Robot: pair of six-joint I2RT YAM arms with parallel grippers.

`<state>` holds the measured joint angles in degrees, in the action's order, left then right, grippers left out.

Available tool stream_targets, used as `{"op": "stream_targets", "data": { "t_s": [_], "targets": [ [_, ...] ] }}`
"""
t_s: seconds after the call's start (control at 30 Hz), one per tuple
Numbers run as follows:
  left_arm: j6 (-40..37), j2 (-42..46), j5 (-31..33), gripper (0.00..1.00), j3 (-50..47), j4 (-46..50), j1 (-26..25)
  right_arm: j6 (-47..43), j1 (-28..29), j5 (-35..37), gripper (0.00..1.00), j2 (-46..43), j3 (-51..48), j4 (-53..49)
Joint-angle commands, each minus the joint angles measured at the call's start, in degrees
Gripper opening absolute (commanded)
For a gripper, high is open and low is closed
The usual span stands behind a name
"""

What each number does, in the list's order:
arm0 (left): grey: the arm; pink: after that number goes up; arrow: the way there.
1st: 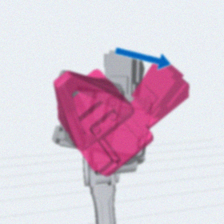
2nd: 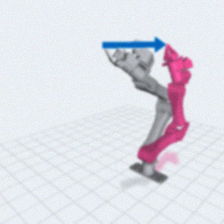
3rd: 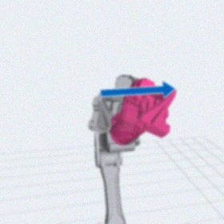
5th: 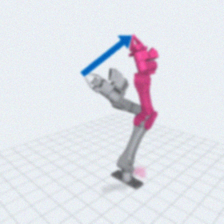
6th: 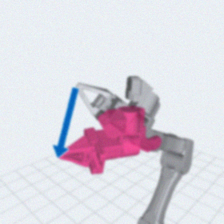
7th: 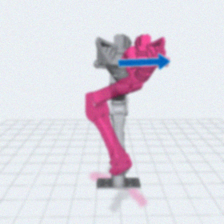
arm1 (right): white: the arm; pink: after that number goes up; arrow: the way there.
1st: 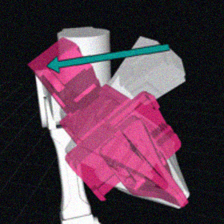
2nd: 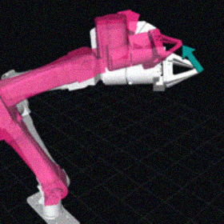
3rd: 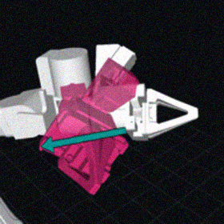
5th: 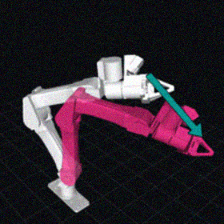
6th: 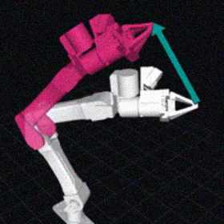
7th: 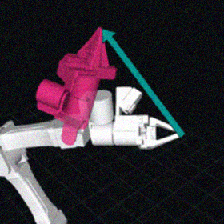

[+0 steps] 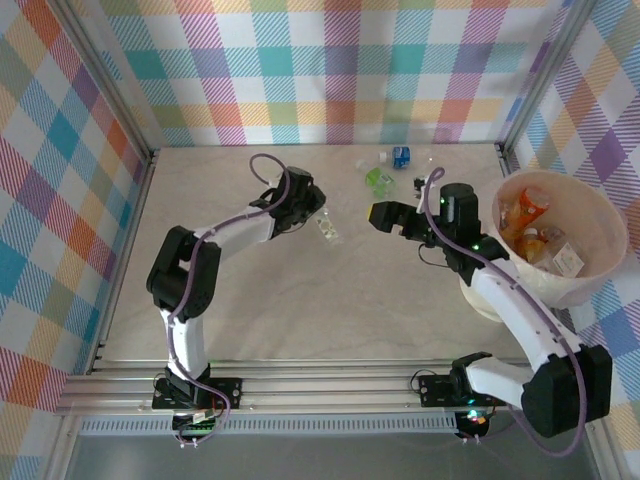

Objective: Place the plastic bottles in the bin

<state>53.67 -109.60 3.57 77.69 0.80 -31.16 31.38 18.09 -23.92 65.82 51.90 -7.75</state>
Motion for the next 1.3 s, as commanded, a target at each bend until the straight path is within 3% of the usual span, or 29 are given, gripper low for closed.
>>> {"op": "stream_targets", "data": {
  "t_s": [0.0, 0.1, 0.37, 0.53, 0.97, 1.1, 1.27],
  "targets": [
    [-4.0, 5.2, -4.2, 0.32, -2.0, -9.1, -2.5, 1.2, 0.5, -6.8, 1.0, 2.1, 1.3, 3.1],
    [-6.3, 7.3, -8.1, 0.32, -1.0, -10.7, -4.0, 0.0, 0.7, -12.4, 1.0, 4.5, 3.5, 2.2],
    [-6.2, 10.3, -13.5, 0.31, 0.2, -16.8, -6.9, -10.4, 1.0, -13.0, 1.0, 7.2, 9.2, -6.0],
    [-6.6, 10.7, -14.0, 0.31, 1.5, -17.1, -8.7, -12.5, 0.9, -10.7, 1.0, 10.1, 13.9, -11.4],
    [-6.9, 11.4, -16.1, 0.32, 2.3, -19.3, -9.1, -17.2, 1.2, -2.6, 1.0, 12.1, 14.3, -17.0],
    [-6.7, 11.1, -16.2, 0.32, 2.3, -19.3, -9.2, -14.9, 1.1, -9.5, 0.99, 12.7, 14.3, -13.7],
    [-6.0, 10.0, -17.0, 0.32, 3.3, -19.7, -9.5, -9.3, 1.5, -14.3, 0.86, 13.1, 13.1, -5.8]
  ]
}}
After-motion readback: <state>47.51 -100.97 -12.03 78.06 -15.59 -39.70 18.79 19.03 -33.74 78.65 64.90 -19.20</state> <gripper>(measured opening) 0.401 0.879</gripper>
